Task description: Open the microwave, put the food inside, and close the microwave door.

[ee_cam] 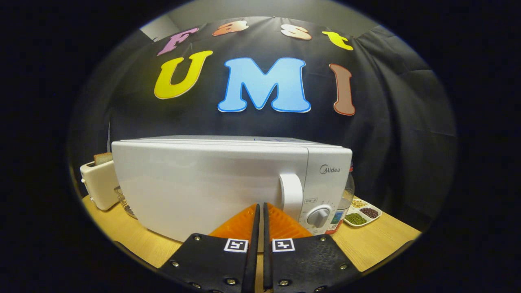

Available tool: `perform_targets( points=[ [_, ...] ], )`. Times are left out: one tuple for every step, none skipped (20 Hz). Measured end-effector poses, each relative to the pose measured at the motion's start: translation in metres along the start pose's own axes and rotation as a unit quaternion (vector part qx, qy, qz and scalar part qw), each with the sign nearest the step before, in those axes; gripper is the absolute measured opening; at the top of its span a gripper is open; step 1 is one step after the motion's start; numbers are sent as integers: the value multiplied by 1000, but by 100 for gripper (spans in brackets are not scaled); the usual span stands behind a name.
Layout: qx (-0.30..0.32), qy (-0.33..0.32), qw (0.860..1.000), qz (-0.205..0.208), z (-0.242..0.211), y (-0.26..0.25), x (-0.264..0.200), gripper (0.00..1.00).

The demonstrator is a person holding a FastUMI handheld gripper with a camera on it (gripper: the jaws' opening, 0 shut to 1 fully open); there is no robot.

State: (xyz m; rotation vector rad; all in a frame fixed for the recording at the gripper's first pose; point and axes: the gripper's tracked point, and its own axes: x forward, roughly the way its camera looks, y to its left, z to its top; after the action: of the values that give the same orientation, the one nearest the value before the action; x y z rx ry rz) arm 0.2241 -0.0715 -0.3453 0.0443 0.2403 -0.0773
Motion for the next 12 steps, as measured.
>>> perform_targets(
  points=[
    [1, 0, 1000, 1, 6, 1, -10, 7],
    [0, 3, 1000, 4, 10, 2, -19, 7],
    [2, 5, 1000, 11, 15, 4, -31, 7],
    [4, 4, 1000, 13, 21, 3, -41, 7],
    [4, 1, 1000, 10, 28, 1, -53, 7],
    [4, -4, 1000, 11, 35, 0, -65, 7],
    [3, -9, 1000, 15, 43, 2, -77, 7],
    [4, -11, 1000, 15, 52, 2, -88, 7],
    [8, -16, 1000, 17, 63, 2, -100, 7],
    [12, -19, 1000, 22, 73, 3, -114, 7],
    [16, -26, 999, 26, 86, 4, -128, 7],
    [17, -34, 999, 27, 98, 4, -142, 7]
  ],
)
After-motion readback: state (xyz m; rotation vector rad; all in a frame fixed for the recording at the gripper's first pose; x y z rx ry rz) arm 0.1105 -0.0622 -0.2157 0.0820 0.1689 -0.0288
